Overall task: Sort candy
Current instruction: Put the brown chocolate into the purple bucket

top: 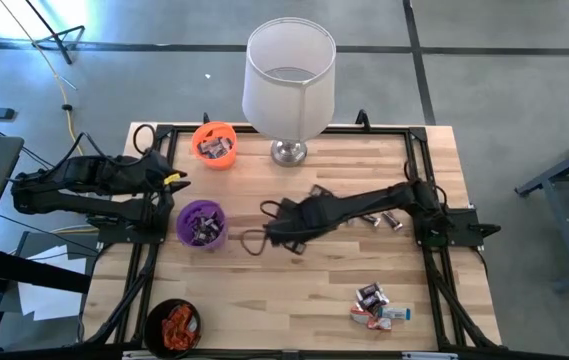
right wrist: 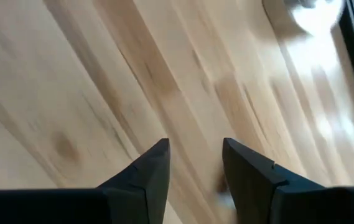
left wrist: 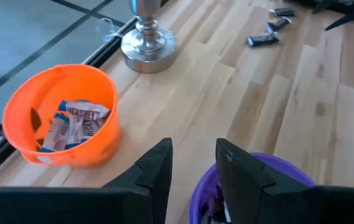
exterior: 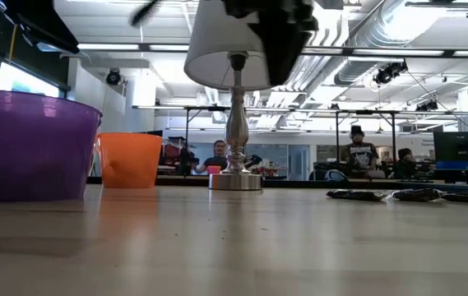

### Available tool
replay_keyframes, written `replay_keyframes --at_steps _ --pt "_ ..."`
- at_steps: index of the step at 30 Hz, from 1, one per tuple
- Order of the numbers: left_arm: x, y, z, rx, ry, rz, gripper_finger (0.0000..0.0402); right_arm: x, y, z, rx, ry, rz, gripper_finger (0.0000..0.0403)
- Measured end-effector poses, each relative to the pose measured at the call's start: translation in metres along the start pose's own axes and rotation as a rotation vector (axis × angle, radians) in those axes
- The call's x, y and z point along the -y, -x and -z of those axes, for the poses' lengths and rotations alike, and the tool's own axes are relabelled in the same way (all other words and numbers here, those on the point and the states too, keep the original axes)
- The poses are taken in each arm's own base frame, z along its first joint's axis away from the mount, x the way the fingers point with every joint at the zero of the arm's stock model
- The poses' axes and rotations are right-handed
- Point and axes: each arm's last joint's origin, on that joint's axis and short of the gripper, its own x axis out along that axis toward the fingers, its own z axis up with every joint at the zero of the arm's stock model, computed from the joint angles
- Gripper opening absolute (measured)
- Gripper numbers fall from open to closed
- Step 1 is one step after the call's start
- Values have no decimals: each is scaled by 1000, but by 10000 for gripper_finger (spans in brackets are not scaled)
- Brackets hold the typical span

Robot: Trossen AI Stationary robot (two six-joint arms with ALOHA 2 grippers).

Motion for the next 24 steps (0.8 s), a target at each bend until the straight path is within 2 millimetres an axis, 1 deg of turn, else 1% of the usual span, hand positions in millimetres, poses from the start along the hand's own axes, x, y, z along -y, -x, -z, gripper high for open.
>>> replay_keyframes --at_steps 3,5,7,11,15,17,22,24 --pt "0 0 0 6 17 -16 110 -5 -9 13 -64 12 56 141" --pt "-1 0 0 8 32 -22 110 -7 -21 22 -100 53 84 141" --pt "-1 0 0 9 46 -25 110 -3 -34 28 -149 74 127 141" --pt "-1 0 0 10 73 -27 110 10 -67 48 -268 101 172 141" --pt "-1 0 0 10 91 -26 110 35 -83 74 -317 52 214 140" --pt "-1 0 0 12 107 -26 110 46 -86 84 -270 -12 155 138" --pt "0 0 -2 29 140 -20 110 71 -88 108 -149 -185 -78 138" --pt "0 0 -4 46 153 -14 110 84 -91 118 -108 -251 -122 138"
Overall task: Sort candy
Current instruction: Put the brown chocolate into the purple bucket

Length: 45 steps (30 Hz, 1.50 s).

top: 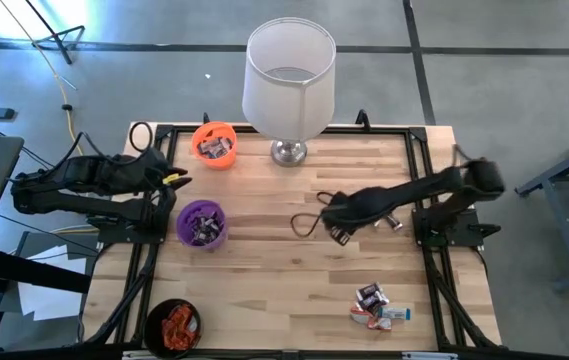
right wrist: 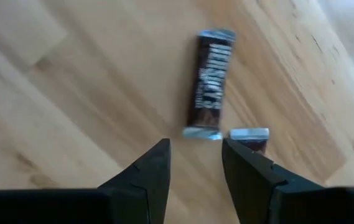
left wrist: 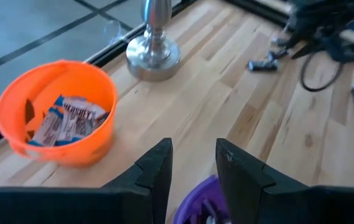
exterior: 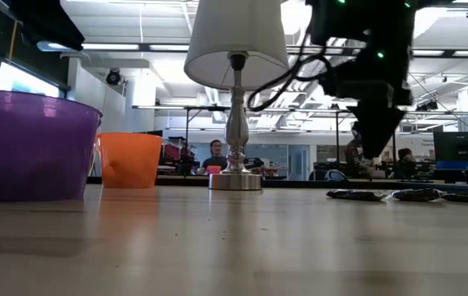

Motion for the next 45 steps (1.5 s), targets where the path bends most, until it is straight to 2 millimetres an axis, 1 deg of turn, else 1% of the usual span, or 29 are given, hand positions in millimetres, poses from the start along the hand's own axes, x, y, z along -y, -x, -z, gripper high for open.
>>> replay_keyframes --at_steps 2,5,9,13,18,23,30,34,36,38,40,43,45 --pt "1 0 -3 25 13 12 110 12 -4 5 32 -55 -46 138" --pt "3 0 -6 56 28 26 110 27 -12 7 95 -131 -108 138" --pt "4 0 -8 78 38 36 110 43 -28 7 104 -185 -140 138" --pt "4 0 -8 78 39 37 110 52 -44 5 90 -202 -218 138" --pt "4 0 -8 78 39 36 110 60 -56 4 75 -239 -280 138" --pt "4 0 -8 79 39 35 110 63 -62 5 78 -255 -297 138" --pt "4 0 -8 79 39 35 110 56 -85 5 48 -258 -333 138" --pt "4 0 -8 79 38 35 110 55 -88 3 69 -262 -323 136" --pt "4 0 -8 79 38 35 110 55 -87 3 78 -263 -329 128" --pt "4 0 -8 79 38 35 110 55 -86 2 75 -275 -329 110" --pt "4 0 -8 79 38 34 110 54 -84 0 71 -282 -337 80" --pt "4 0 -8 79 38 34 110 52 -82 -4 75 -288 -348 24" --pt "4 0 -8 79 37 34 110 50 -78 -7 82 -289 -364 14"
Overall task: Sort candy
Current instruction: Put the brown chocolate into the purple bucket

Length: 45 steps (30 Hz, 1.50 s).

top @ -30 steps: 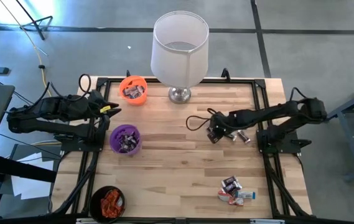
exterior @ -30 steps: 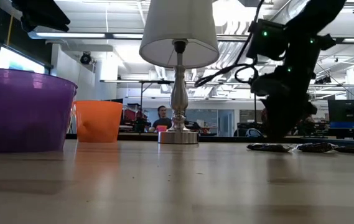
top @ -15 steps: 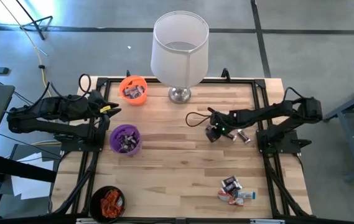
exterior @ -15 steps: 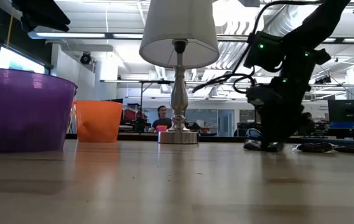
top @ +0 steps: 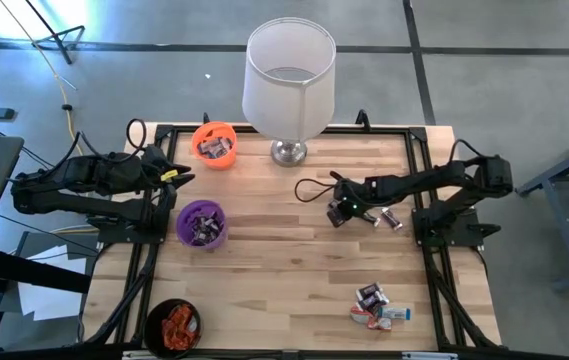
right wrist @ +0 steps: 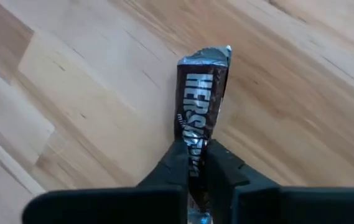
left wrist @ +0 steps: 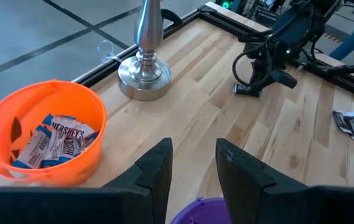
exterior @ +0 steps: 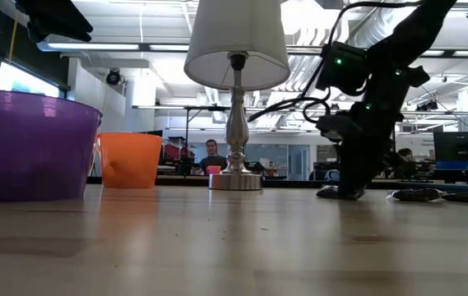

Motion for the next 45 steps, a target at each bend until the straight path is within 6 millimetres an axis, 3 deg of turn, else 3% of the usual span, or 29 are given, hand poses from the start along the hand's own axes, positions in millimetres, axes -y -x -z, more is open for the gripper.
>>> replay_keyframes --at_steps 4,8,11,15,18,23,29,35,40,45 --pt "0 0 0 0 0 0 110 -23 8 -7 25 12 -65 24" --pt "0 0 0 -2 -13 1 110 -70 30 -20 156 114 -221 7" --pt "0 0 0 -2 -27 1 110 -111 59 -30 307 199 -338 8" --pt "0 0 0 -2 -35 1 110 -153 94 -36 488 310 -376 7" --pt "0 0 0 -1 -35 1 110 -187 103 -42 598 402 -399 5" --pt "0 0 0 -3 -35 2 110 -239 75 -64 629 557 -394 6" --pt "0 0 0 -7 -49 8 110 -283 45 -104 608 679 -468 8" --pt "0 0 1 -12 -66 6 110 -302 20 -130 574 708 -443 8" --pt "0 0 2 -19 -97 5 110 -307 -7 -140 530 717 -459 10" --pt "0 0 2 -19 -104 5 110 -307 -15 -145 526 726 -481 45"
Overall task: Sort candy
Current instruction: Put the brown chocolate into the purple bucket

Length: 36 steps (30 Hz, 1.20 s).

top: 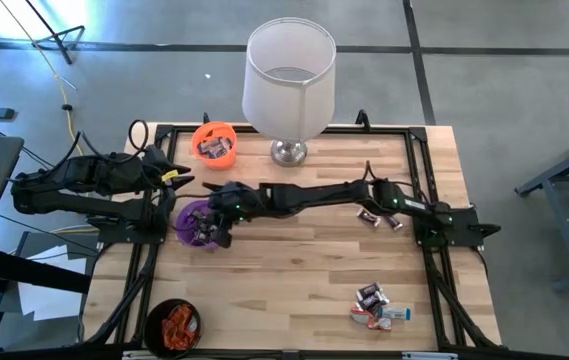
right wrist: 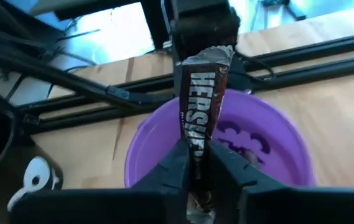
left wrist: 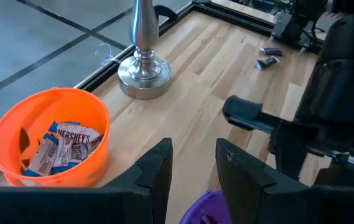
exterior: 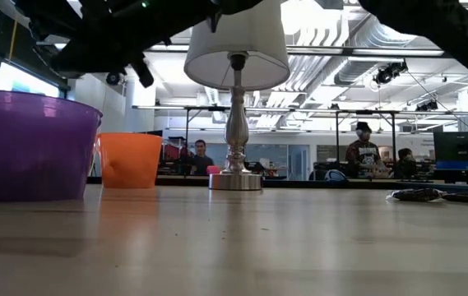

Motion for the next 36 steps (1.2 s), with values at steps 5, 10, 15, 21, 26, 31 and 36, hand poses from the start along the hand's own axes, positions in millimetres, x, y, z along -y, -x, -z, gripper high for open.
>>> replay_keyframes --at_steps 5,10,15,21,26,31,36 --pt "0 0 0 0 0 0 110 5 0 1 -23 -8 -30 111" --pt "0 0 0 -1 0 0 110 4 3 5 -85 9 -20 145" --pt "1 0 1 -25 4 36 110 6 43 11 -407 -11 78 145" --pt "1 -4 6 -47 -1 40 110 -10 91 26 -734 15 325 144" --pt "2 -12 15 -83 14 27 110 -31 121 46 -987 39 513 144" --pt "2 -20 24 -118 23 14 110 -57 129 58 -1009 29 481 144" --pt "3 -22 24 -115 24 30 110 -67 143 82 -1065 21 544 144"
